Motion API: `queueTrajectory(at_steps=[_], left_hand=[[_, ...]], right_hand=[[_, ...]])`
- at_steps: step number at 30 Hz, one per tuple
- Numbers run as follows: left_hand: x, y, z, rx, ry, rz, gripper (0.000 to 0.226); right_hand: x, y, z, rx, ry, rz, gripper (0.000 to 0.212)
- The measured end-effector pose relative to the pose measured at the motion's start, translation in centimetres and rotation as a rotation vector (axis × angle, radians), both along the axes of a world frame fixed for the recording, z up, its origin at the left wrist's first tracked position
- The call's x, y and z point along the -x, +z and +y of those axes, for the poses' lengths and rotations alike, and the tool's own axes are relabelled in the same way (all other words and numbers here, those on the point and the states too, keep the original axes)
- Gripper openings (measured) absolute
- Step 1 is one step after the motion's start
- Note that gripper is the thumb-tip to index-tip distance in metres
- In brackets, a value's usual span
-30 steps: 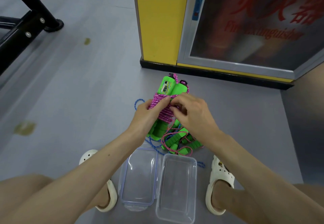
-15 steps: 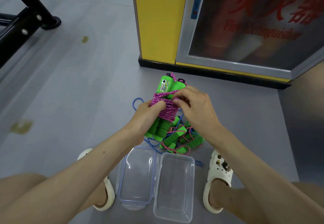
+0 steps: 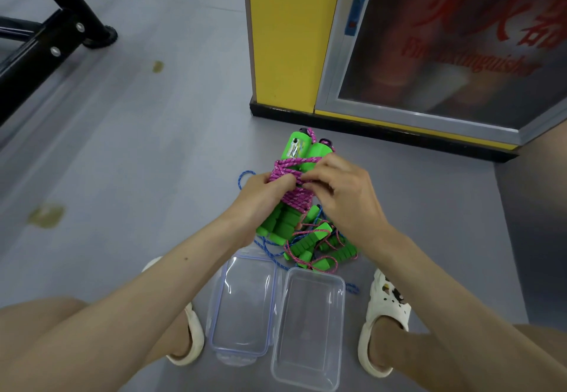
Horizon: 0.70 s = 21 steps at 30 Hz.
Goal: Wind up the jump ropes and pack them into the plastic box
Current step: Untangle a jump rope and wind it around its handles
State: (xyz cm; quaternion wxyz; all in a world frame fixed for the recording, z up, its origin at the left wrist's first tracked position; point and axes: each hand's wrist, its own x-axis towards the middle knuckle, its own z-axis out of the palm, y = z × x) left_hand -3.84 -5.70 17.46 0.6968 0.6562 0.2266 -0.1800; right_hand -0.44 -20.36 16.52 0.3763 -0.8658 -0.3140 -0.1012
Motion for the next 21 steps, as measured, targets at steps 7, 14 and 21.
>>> queueTrajectory(at_steps=[7, 14, 21], left_hand=[[0.1, 0.5, -0.5, -0.017, -0.027, -0.015, 0.011], [0.4, 0.2, -0.5, -0.037, -0.044, 0.003, 0.008], [0.0, 0.8, -0.2, 0.031, 0.036, 0.065, 0.012]], right_hand=[[0.1, 0.4, 0.2, -0.149, -0.325, 0.074, 0.011], [0.6, -0.4, 0.1, 0.12, -0.093, -0.075, 0.011], [0.5, 0.0, 0.2, -0.013, -0.043, -0.052, 0.013]])
